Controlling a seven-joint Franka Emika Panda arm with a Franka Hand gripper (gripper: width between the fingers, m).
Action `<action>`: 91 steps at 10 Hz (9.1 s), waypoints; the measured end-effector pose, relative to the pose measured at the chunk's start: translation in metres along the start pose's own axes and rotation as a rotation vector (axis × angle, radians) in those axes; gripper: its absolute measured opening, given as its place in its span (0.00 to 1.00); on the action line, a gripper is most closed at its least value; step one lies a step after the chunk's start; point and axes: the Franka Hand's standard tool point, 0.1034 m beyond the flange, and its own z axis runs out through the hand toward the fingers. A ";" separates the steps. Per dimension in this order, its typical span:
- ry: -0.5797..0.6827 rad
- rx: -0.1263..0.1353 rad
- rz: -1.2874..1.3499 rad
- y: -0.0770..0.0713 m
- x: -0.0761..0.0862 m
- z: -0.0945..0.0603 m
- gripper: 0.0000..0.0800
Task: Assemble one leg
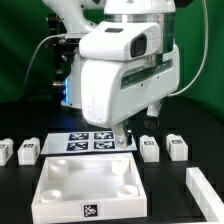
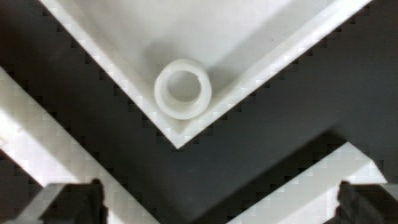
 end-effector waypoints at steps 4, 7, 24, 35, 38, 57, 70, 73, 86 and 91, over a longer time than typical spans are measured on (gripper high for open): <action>0.000 0.000 0.000 0.000 0.000 0.000 0.81; 0.000 0.000 0.000 0.000 0.000 0.000 0.81; 0.020 0.047 -0.697 -0.060 -0.144 0.104 0.66; 0.021 0.043 -0.695 -0.060 -0.144 0.104 0.07; 0.021 0.042 -0.682 -0.059 -0.140 0.103 0.08; 0.081 0.027 -0.639 -0.057 -0.037 0.102 0.79; 0.082 0.000 -0.123 -0.100 -0.026 0.050 0.81; 0.101 0.026 0.319 -0.125 -0.003 0.049 0.81; -0.398 0.254 0.788 -0.169 0.008 0.050 0.81; -0.706 0.396 0.770 -0.167 0.014 0.059 0.81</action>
Offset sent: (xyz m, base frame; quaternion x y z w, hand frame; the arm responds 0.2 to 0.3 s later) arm 0.0000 0.0000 0.0000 0.0000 0.0000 0.0000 1.0000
